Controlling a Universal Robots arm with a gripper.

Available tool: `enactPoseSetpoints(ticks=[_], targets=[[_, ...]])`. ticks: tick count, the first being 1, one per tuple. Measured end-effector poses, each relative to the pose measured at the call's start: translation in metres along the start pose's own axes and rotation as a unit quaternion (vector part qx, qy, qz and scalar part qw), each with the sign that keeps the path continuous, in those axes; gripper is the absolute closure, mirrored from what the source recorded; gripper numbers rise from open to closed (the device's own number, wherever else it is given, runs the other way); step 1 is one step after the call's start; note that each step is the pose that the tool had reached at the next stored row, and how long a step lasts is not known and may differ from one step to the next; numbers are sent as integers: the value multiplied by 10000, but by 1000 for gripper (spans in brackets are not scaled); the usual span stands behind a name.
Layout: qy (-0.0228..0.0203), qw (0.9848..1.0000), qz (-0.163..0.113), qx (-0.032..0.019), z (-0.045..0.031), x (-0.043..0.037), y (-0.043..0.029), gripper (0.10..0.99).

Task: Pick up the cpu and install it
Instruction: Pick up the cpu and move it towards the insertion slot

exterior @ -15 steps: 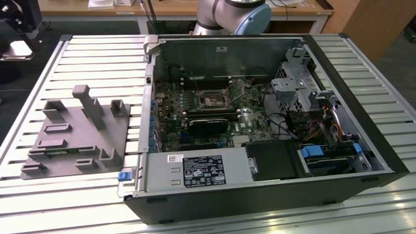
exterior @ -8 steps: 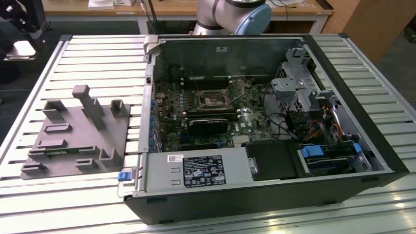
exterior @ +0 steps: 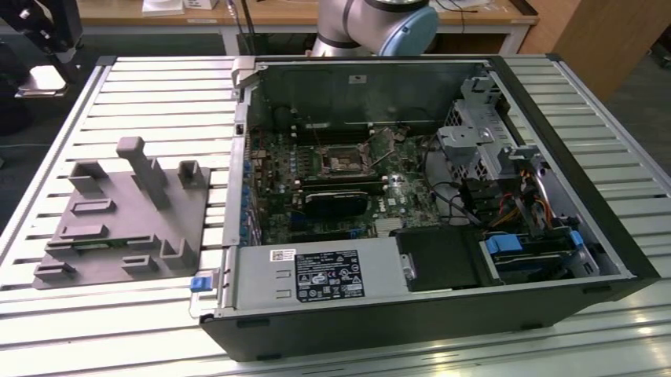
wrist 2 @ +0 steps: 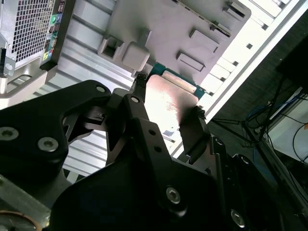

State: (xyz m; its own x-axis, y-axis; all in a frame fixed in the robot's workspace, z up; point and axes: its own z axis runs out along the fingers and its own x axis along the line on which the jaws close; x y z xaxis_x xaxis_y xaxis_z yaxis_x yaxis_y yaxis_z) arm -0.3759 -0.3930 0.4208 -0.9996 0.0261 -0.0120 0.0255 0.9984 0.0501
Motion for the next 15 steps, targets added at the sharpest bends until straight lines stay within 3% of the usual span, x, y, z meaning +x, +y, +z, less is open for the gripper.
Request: enactPoseSetpoints(ticks=[15], targets=[[0, 10000, 0, 0, 2, -146, 4, 553]])
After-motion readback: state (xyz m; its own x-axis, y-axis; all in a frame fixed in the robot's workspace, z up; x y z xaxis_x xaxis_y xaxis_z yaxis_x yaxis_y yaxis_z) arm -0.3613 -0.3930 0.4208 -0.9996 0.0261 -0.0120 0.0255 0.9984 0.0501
